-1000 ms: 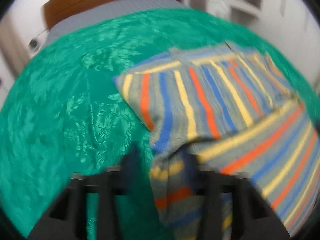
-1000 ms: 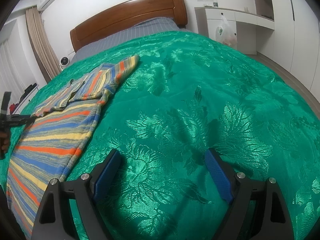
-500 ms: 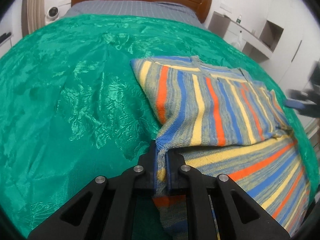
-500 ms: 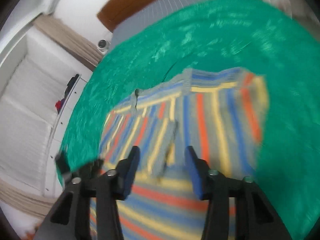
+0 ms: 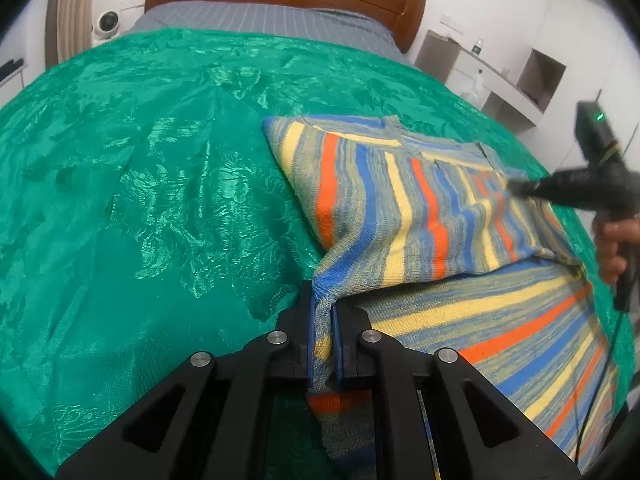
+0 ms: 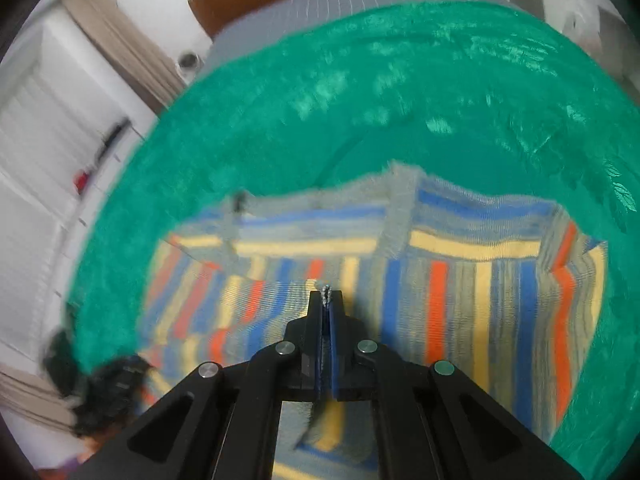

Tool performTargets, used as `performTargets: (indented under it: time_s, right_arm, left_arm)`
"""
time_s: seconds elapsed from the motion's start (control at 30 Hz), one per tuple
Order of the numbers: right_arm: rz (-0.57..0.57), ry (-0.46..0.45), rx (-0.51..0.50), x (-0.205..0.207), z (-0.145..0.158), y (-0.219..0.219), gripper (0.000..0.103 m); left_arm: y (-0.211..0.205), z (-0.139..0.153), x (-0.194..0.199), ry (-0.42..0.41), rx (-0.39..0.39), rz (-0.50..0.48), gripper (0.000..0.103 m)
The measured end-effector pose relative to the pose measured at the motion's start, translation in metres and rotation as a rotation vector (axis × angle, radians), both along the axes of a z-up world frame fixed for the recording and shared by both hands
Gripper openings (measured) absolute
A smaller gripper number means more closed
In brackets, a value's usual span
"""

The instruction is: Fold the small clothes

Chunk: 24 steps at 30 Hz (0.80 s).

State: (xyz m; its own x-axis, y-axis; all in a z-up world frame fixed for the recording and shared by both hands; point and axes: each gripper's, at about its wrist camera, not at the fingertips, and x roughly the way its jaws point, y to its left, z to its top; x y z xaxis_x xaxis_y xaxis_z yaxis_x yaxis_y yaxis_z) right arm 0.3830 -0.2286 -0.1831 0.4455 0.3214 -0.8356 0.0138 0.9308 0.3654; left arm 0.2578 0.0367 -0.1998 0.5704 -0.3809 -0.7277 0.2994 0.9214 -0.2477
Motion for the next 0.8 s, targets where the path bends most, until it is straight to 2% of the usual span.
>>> performTargets:
  time_s: [0.07, 0.17, 0.27, 0.4, 0.47, 0.53, 0.57, 0.6, 0.73, 0.8]
  right_arm:
    - [-0.021, 0.004, 0.027, -0.005, -0.004, -0.004, 0.009]
    - [-0.081, -0.031, 0.143, -0.033, 0.011, -0.017, 0.022]
    - [-0.084, 0.020, 0.210, -0.057, 0.017, -0.018, 0.022]
    - [-0.135, 0.178, 0.351, -0.077, -0.009, -0.011, 0.022]
    - [-0.180, 0.200, 0.437, -0.078, -0.025, -0.011, 0.024]
    - [-0.220, 0.184, 0.522, -0.083, -0.034, -0.012, 0.024]
    - [-0.230, 0.176, 0.541, -0.084, -0.037, -0.013, 0.017]
    - [-0.243, 0.161, 0.512, -0.087, -0.036, -0.014, 0.003]
    - [-0.251, 0.127, 0.350, -0.099, -0.026, -0.016, 0.003]
    - [-0.216, 0.125, 0.276, -0.097, -0.025, -0.008, 0.003]
  left_arm:
    - [0.000, 0.000, 0.000, 0.001, -0.001, 0.000, 0.009]
    - [0.000, 0.000, 0.000, 0.001, -0.001, 0.001, 0.009]
    - [0.000, 0.000, 0.000, 0.001, -0.001, 0.001, 0.009]
    - [-0.001, 0.000, 0.000, -0.001, 0.006, 0.001, 0.009]
    - [-0.002, 0.000, 0.001, -0.001, 0.007, 0.002, 0.009]
    - [-0.002, 0.000, 0.001, -0.001, 0.009, 0.002, 0.009]
    - [-0.002, 0.000, 0.001, -0.001, 0.008, 0.002, 0.009]
    - [-0.002, 0.000, 0.001, 0.000, 0.006, 0.002, 0.009]
    - [-0.002, -0.001, 0.001, 0.002, -0.001, 0.000, 0.009]
    - [-0.001, -0.001, 0.002, 0.006, -0.008, 0.000, 0.009]
